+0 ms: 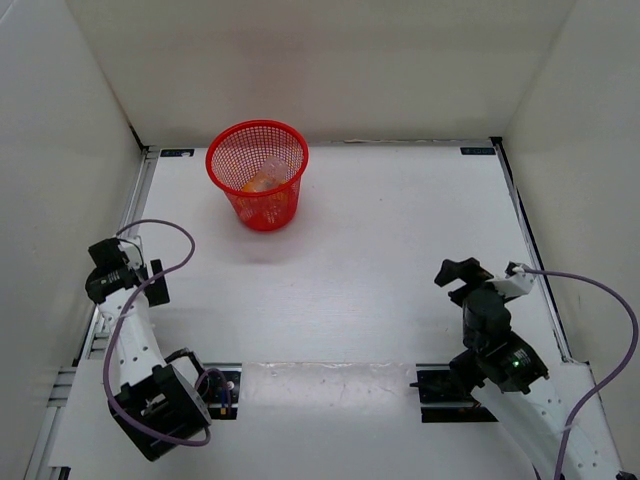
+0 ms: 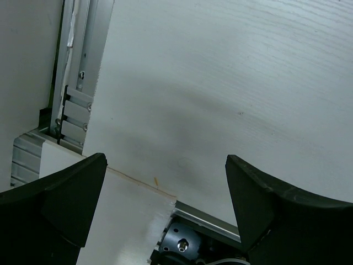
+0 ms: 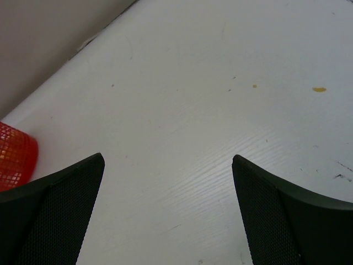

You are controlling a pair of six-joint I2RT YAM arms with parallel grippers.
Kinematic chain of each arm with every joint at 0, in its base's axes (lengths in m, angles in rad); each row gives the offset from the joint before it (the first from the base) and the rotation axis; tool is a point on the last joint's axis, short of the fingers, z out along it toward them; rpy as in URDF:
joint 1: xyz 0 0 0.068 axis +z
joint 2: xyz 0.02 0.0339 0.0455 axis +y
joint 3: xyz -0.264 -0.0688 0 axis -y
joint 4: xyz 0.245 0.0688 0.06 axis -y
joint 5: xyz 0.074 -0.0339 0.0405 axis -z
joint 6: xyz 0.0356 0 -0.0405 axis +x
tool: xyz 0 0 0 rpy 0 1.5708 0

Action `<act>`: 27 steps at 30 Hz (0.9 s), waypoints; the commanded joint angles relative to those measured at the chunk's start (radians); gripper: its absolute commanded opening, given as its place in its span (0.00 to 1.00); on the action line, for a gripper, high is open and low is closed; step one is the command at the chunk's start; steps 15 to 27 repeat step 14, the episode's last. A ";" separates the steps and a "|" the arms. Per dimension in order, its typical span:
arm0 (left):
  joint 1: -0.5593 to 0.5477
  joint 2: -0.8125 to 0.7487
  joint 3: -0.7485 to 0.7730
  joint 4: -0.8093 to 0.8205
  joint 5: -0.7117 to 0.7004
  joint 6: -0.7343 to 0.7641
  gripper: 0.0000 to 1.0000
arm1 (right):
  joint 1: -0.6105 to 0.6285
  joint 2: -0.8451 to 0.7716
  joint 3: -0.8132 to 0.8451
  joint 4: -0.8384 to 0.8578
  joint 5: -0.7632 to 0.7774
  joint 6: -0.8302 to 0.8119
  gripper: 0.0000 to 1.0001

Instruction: Put the plastic bottles in the bin

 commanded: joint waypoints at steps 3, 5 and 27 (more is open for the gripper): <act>0.001 -0.003 0.009 0.025 0.018 -0.038 1.00 | -0.002 0.036 -0.007 -0.062 0.078 0.118 1.00; 0.001 -0.003 0.021 0.016 0.018 -0.038 1.00 | -0.002 0.102 0.016 -0.062 0.069 0.118 1.00; 0.001 -0.026 0.011 0.004 0.037 -0.028 1.00 | -0.002 0.283 0.076 -0.064 0.046 0.118 1.00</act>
